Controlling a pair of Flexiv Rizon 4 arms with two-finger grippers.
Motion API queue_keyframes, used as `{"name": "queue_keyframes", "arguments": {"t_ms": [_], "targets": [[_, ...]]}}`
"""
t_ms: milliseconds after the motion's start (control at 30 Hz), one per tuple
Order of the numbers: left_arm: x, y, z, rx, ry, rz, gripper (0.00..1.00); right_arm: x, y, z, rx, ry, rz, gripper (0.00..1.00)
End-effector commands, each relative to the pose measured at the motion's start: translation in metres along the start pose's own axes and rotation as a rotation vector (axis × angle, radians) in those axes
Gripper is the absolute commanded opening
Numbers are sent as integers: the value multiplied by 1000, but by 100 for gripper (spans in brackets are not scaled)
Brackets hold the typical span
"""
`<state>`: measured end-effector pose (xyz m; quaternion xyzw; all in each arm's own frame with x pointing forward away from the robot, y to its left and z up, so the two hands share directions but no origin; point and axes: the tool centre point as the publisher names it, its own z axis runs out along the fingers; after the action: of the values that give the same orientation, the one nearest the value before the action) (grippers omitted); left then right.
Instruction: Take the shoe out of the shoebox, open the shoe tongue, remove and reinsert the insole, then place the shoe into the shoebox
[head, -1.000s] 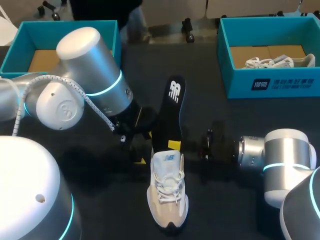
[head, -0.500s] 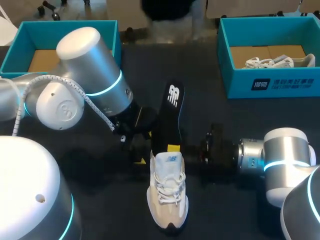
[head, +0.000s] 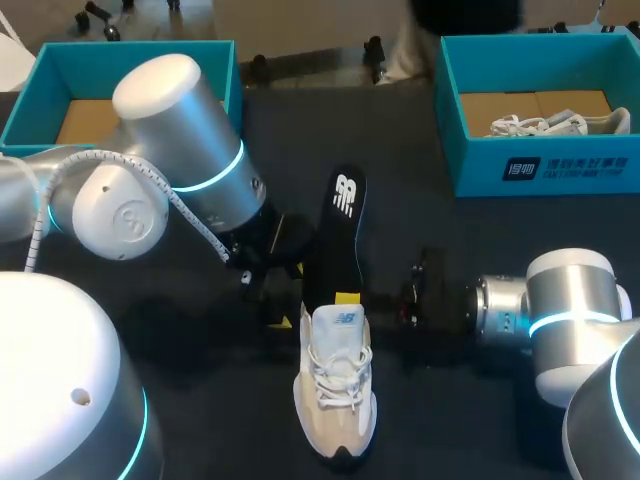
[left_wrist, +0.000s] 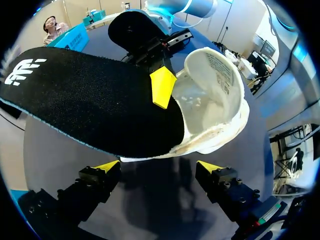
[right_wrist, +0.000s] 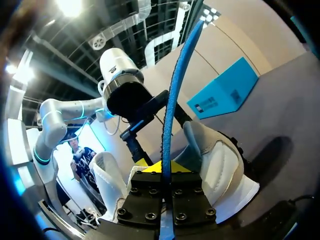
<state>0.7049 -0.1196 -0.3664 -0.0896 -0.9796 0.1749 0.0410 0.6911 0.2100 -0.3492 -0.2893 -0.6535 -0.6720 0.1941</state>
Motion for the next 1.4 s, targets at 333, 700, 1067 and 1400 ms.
{"name": "queue_keyframes", "arguments": {"t_ms": [333,700,1067,1400], "targets": [[0,0,1,-1,0,1,100,-1,-2,3,13,14,-4,0],[0,0,1,-1,0,1,100,4,8,4,15,10,-34,17],[0,0,1,-1,0,1,100,2,20,7,37,15,-50,24],[0,0,1,-1,0,1,100,2,28,7,58,18,-63,24]]}}
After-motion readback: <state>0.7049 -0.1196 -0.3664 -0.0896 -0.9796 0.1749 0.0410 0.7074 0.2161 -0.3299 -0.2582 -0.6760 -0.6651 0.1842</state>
